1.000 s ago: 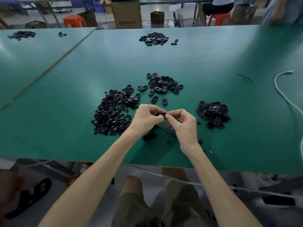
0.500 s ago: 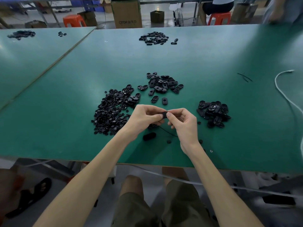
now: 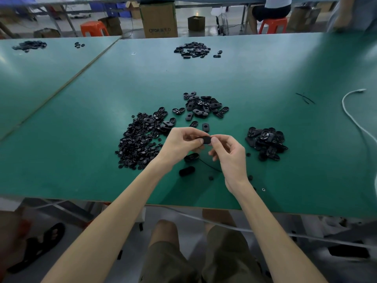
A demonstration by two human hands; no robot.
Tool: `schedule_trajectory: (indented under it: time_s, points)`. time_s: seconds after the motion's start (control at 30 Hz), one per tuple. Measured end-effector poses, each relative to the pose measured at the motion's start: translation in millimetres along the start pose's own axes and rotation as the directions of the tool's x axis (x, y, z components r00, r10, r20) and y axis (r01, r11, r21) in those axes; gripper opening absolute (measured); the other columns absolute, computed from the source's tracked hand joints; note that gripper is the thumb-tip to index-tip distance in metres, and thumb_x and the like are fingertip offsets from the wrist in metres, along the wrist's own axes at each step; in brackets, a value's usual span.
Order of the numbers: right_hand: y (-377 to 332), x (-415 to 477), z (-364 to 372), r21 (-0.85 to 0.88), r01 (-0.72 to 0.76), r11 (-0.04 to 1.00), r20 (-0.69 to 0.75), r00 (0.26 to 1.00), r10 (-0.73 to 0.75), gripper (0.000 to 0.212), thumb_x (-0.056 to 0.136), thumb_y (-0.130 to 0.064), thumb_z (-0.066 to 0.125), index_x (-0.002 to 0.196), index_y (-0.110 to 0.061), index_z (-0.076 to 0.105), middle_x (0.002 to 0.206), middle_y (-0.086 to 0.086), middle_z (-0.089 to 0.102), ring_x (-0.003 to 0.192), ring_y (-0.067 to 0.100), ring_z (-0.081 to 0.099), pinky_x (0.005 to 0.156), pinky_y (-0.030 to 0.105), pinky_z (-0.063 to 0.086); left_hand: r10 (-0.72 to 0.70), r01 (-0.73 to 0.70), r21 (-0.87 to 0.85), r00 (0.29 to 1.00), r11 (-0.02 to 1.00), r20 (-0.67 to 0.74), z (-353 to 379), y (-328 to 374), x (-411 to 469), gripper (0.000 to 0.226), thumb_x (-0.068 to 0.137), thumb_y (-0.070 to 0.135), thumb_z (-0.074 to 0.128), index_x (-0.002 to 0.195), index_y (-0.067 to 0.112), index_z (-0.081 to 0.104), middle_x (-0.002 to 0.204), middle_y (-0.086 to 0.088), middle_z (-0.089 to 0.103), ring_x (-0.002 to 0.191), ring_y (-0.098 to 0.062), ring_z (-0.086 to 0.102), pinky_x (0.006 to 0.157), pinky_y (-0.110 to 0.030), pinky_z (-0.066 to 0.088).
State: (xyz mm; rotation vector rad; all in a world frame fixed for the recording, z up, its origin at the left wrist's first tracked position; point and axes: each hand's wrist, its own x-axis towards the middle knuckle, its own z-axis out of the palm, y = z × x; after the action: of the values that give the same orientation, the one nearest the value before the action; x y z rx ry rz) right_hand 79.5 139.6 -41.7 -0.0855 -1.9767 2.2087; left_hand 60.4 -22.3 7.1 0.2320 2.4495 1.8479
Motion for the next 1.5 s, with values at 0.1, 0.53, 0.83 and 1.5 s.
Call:
schedule_trajectory:
  time_s: [0.1,0.53,0.83,1.5]
  points:
    - [0.2,1.1,1.1,-0.015,-0.018,1.000,-0.015,1.000,0.018,0.010,0.106,-0.015,0.060,0.109,-0.015,0.069,0.089,-0.002,0.078,0.072,0.011,0.070,0.064,0.025,0.054,0.048,-0.047,0.052,0.999,0.998,-0.018,4.5,14.0,11.5,0.018,0.095,-0.001,0.068,0.108,0.006,0.078,0.079,-0.008,0.075,0.069,-0.010,0.067,0.067,-0.024,0.057]
    - [-9.9,1.9,2.5,-0.111,-0.106,0.988,-0.026,0.994,0.104,0.023,0.097,0.003,0.049,0.081,-0.008,0.061,0.059,-0.007,0.058,0.050,0.002,0.048,0.050,0.015,0.039,0.069,-0.117,0.193,0.969,0.974,0.235,97.4,55.5,61.5,0.019,0.092,0.002,0.069,0.108,0.007,0.077,0.080,-0.002,0.078,0.065,-0.005,0.070,0.060,-0.017,0.050]
    - [-7.2,-0.9,2.9,-0.051,-0.034,0.998,0.019,0.999,0.035,0.014,0.103,-0.004,0.058,0.091,-0.002,0.066,0.065,-0.006,0.065,0.058,0.009,0.055,0.057,0.023,0.045,0.149,-0.131,0.287,0.988,0.949,-0.042,75.7,31.1,70.0,0.024,0.098,0.003,0.059,0.106,0.015,0.078,0.090,0.006,0.072,0.073,-0.009,0.067,0.076,-0.023,0.054]
    - [-2.1,-0.6,3.0,-0.042,-0.011,0.999,0.019,1.000,0.012,0.012,0.103,-0.005,0.059,0.103,-0.009,0.070,0.083,0.002,0.075,0.069,0.012,0.067,0.062,0.024,0.053,0.095,-0.083,0.819,0.995,0.567,0.035,8.5,-13.5,41.9,0.027,0.092,0.045,0.071,0.104,0.021,0.069,0.106,-0.001,0.052,0.112,-0.022,0.046,0.102,-0.037,0.023]
